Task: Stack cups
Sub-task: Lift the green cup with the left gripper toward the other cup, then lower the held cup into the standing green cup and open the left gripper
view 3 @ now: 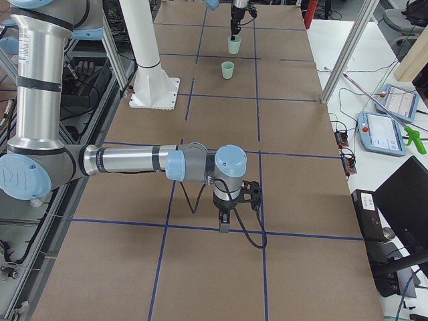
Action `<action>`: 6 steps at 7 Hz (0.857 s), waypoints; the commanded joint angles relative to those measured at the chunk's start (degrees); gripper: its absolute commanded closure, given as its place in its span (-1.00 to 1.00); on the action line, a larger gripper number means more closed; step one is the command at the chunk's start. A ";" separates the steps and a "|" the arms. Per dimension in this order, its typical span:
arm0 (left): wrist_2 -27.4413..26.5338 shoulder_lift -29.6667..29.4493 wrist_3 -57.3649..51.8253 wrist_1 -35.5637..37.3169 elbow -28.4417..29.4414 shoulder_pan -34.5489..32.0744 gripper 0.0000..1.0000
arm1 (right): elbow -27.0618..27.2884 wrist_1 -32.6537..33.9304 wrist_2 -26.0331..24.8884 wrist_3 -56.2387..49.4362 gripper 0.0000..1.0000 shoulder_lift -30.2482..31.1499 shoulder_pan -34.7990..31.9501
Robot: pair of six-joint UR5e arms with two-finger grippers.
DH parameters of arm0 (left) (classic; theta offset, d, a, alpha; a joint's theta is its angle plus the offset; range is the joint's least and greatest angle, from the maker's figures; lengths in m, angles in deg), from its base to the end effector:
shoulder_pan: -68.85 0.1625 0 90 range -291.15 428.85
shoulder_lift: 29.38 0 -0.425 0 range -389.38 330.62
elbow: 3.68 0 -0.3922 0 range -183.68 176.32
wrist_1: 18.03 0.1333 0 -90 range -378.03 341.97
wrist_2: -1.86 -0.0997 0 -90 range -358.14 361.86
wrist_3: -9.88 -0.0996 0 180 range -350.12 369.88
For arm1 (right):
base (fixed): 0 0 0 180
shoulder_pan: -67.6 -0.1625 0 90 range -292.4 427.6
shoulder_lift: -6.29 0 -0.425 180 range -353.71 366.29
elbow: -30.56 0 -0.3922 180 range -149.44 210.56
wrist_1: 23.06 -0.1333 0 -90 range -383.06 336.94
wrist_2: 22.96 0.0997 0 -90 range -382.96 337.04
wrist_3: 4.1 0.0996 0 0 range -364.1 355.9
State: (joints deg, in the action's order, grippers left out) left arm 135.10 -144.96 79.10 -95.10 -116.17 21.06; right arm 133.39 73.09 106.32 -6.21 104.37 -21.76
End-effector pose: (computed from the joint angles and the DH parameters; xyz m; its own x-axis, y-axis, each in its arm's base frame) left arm 0.3340 -0.4651 0.2560 0.6111 -0.2890 -0.7369 0.0619 0.9455 -0.3196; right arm 0.0654 -0.4297 0.6303 0.7732 -0.0300 0.6334 0.0397 0.9992 -0.0011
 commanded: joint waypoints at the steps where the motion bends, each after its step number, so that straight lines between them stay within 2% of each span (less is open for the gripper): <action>1: 0.00 -1.32 4.07 -1.66 1.39 3.48 1.00 | 0.00 0.00 0.00 0.00 -1.00 0.00 0.06; 3: -0.09 -1.32 6.63 -7.19 4.11 3.75 1.00 | 0.00 0.00 0.00 0.00 -1.00 0.00 -0.02; 5: -0.44 -1.14 6.46 -7.30 4.30 3.67 1.00 | 0.00 0.00 0.00 0.00 -1.00 0.00 0.06; 6: -0.44 -1.14 6.63 -7.30 4.65 3.75 0.93 | 0.00 0.00 0.00 0.00 -1.00 0.00 -0.02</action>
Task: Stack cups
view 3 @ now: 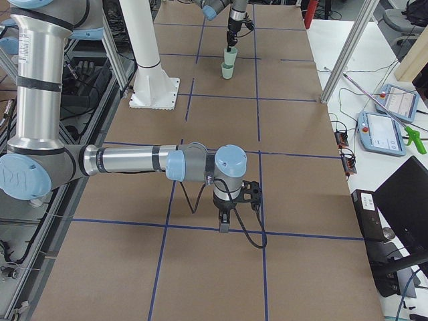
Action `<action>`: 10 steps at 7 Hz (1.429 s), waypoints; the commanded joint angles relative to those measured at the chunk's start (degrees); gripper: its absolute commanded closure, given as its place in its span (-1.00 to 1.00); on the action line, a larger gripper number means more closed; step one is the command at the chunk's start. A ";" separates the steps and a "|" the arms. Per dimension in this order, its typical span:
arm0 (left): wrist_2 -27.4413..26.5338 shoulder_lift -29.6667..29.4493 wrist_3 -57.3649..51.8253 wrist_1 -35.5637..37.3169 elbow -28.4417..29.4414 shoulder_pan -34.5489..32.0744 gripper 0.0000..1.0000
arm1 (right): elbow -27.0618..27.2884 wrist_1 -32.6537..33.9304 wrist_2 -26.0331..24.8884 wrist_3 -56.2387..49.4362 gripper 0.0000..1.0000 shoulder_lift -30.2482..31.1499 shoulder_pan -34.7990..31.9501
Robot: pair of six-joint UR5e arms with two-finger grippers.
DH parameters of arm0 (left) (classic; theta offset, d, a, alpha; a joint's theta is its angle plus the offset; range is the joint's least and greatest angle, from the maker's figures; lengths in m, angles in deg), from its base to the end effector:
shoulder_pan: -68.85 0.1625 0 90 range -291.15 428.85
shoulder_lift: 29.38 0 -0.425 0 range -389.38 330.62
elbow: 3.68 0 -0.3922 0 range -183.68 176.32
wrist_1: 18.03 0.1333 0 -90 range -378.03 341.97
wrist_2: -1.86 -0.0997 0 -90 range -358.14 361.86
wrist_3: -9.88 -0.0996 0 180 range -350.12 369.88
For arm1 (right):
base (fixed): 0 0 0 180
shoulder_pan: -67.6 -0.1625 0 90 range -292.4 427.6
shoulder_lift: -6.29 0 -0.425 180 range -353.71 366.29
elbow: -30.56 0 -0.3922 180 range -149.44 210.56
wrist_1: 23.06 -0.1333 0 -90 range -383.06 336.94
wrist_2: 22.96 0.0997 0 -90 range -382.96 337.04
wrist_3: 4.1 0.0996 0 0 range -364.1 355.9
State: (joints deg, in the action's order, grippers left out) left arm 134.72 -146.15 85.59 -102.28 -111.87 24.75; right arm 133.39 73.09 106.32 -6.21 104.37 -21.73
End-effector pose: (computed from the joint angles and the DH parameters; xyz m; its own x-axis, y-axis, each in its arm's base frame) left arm 0.3798 -0.4593 0.2584 0.5889 -0.3187 -0.7427 0.0577 0.9332 -0.3547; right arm 0.0652 -0.4297 0.6303 0.7732 -0.0304 0.6334 0.0402 0.9992 -0.0011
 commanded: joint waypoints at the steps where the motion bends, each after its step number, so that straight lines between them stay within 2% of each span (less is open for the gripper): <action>1: -0.41 0.13 0.66 -0.21 0.27 0.06 -0.98 | 0.00 0.00 0.00 0.00 -1.00 0.09 -0.05; 6: -0.50 1.01 0.76 -0.38 -1.31 -0.37 -1.00 | 0.00 0.00 0.00 0.00 -1.00 0.00 -0.05; 7: -0.41 4.49 -5.86 -0.38 -3.41 -1.08 -1.00 | 0.00 0.00 0.00 0.00 -1.00 0.00 0.03; 10: -0.24 19.76 -43.40 -0.38 -3.78 -15.88 -1.00 | 0.00 0.00 0.00 0.00 -1.00 0.09 0.03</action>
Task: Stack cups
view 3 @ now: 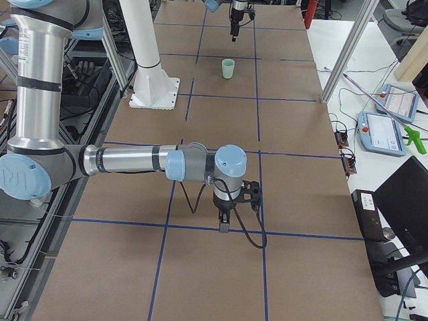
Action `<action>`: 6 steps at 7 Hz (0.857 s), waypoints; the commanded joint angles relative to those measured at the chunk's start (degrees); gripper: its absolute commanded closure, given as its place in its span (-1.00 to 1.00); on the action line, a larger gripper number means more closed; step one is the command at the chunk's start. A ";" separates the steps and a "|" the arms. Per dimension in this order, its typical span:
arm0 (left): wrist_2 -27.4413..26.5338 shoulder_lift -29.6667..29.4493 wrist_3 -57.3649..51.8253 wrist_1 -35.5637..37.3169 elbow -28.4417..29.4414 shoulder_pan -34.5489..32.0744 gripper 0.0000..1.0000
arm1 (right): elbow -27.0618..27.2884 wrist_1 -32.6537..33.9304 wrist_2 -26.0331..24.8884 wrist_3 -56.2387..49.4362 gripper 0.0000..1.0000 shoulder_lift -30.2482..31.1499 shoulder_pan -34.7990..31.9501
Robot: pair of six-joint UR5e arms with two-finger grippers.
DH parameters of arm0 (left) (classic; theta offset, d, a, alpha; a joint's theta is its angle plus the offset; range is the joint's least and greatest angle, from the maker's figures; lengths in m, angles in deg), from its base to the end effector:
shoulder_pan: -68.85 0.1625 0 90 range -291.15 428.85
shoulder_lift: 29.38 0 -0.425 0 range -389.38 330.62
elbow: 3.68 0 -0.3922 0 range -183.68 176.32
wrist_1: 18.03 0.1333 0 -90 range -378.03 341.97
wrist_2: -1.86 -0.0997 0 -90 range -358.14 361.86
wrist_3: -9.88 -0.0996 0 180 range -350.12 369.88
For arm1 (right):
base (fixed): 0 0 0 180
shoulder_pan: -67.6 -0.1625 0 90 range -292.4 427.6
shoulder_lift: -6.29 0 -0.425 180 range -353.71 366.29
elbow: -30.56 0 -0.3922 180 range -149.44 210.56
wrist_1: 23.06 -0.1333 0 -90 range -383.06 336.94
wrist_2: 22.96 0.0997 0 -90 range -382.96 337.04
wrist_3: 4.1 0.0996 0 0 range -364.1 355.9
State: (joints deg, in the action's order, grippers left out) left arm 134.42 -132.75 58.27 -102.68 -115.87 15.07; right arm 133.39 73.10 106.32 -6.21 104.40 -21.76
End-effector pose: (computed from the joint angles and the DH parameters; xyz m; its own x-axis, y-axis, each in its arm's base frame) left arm 0.2661 -0.4749 0.3611 0.6429 -0.0499 -0.7644 -0.0452 0.9937 -0.1029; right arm 0.0654 -0.4294 0.6306 0.7733 -0.0295 0.6334 0.0397 0.9992 -0.0018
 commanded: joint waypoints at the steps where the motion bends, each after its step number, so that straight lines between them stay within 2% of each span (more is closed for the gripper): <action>1: -0.20 11.82 -31.80 0.02 0.74 -12.69 -1.00 | 0.00 0.00 0.00 0.00 -1.00 -0.02 -0.03; 2: -0.37 16.83 -42.39 0.02 2.23 -19.46 -1.00 | 0.00 0.00 0.00 0.00 -1.00 -0.02 0.06; 4: -0.38 20.22 -58.06 0.10 8.79 -31.08 -1.00 | 0.00 0.00 0.00 0.00 -1.00 -0.02 0.06; 5: -0.29 21.53 -63.97 0.11 11.79 -35.74 -1.00 | 0.00 0.00 0.00 0.00 -1.00 -0.02 -0.03; 6: -0.20 22.24 -64.38 0.54 11.73 -37.87 -1.00 | 0.00 0.00 0.00 0.00 -1.00 -0.02 0.06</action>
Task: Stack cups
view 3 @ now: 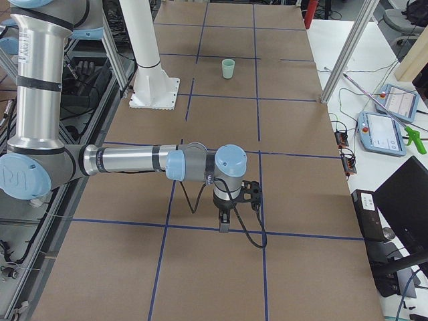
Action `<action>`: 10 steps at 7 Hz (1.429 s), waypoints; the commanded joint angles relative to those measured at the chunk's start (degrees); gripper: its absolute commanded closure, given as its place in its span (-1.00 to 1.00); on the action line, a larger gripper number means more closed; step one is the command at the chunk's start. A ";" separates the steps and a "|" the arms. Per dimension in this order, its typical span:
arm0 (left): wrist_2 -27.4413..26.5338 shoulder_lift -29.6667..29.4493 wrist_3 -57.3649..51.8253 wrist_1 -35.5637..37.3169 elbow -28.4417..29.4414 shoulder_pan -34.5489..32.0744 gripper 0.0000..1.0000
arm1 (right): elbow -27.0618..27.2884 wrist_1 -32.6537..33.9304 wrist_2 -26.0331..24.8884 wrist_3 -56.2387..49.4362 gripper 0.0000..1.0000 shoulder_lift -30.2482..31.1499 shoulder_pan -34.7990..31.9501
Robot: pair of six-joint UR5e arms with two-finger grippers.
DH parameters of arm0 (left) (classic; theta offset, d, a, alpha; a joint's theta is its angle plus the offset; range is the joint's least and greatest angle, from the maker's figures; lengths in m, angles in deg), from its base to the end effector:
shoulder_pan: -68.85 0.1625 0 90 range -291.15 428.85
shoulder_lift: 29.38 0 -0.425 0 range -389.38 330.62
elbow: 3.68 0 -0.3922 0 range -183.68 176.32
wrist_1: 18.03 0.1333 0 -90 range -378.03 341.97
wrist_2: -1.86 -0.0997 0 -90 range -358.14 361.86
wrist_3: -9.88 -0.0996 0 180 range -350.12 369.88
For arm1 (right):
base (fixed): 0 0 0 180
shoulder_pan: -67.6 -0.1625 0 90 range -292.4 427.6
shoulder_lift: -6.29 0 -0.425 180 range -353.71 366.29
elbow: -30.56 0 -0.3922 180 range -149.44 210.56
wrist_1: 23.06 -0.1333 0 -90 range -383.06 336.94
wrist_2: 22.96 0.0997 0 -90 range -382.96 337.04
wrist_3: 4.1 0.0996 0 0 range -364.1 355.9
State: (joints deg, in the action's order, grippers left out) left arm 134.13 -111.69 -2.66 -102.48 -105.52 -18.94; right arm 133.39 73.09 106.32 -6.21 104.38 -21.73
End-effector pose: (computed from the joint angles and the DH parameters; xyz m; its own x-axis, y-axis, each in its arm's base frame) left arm -0.0496 -0.4344 0.6314 0.7140 0.2287 -0.6617 -0.1983 0.9725 0.1221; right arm 0.0652 -0.4296 0.6304 0.7732 -0.0303 0.6334 0.0402 0.9992 -0.0013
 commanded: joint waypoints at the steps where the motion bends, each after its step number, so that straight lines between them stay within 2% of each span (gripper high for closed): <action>1: 0.18 1.53 -3.37 0.34 1.65 -4.32 -1.00 | 0.00 0.00 0.00 0.00 -1.00 0.00 -0.06; 10: 0.09 1.45 -3.46 -0.01 1.21 -4.33 -1.00 | 0.00 0.00 0.00 0.00 -1.00 0.00 -0.06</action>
State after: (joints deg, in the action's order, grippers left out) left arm 134.22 -110.31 -6.12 -102.49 -104.38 -23.26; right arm 133.39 73.09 106.32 -6.21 104.40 -21.76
